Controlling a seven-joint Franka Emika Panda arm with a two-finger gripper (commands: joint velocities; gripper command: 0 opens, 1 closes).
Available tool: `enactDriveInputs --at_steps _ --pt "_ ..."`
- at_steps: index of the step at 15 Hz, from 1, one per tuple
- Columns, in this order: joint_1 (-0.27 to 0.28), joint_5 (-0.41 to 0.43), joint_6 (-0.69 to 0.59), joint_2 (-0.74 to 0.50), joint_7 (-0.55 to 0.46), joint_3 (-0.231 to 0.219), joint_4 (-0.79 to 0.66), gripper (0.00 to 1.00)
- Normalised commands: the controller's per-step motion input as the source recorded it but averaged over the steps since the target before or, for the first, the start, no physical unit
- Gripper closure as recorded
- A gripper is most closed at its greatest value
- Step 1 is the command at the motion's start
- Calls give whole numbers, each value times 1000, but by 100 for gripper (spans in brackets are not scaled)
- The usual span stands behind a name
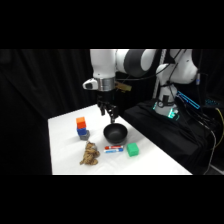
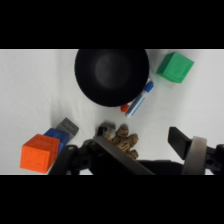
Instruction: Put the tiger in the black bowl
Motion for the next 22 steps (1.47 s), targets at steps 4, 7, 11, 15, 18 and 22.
enactDriveInputs --at_steps 4,7,11,15,18,22 --pt "-7 18 -5 101 36 27 159 0" --pt "23 -34 9 325 144 36 425 0" --pt "36 -61 29 455 173 17 529 0" --pt "31 -39 76 410 140 -6 448 0" --pt "5 16 232 339 41 0 324 0" --pt "6 -13 197 313 49 -33 280 0"
